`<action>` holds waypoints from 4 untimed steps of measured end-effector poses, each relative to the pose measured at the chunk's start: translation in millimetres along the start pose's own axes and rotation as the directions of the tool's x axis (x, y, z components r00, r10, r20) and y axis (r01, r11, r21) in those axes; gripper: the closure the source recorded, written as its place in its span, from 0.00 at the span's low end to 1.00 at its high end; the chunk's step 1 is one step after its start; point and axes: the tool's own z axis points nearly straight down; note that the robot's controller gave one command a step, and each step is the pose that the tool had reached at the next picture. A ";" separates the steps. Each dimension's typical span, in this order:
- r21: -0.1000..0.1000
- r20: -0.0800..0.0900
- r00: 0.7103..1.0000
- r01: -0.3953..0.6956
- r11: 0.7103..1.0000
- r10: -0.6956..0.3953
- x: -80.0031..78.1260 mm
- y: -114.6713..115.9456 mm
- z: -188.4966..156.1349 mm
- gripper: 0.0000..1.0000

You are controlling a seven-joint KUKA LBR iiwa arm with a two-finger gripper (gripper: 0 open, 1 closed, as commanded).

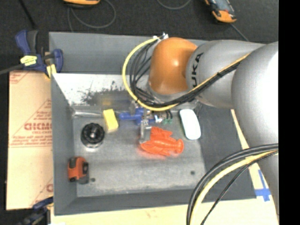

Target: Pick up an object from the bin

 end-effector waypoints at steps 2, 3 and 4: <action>-0.003 0.002 1.000 0.006 1.000 -0.006 -12.5 -37.3 29.0 1.00; -0.003 0.002 1.000 0.006 1.000 -0.006 -12.5 -37.3 29.0 1.00; -0.001 -0.001 0.927 0.374 0.927 -0.374 9.1 -52.0 39.4 0.00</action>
Offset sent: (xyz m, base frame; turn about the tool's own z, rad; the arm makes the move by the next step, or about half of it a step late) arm 0.0153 -0.0348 -0.0307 -0.0067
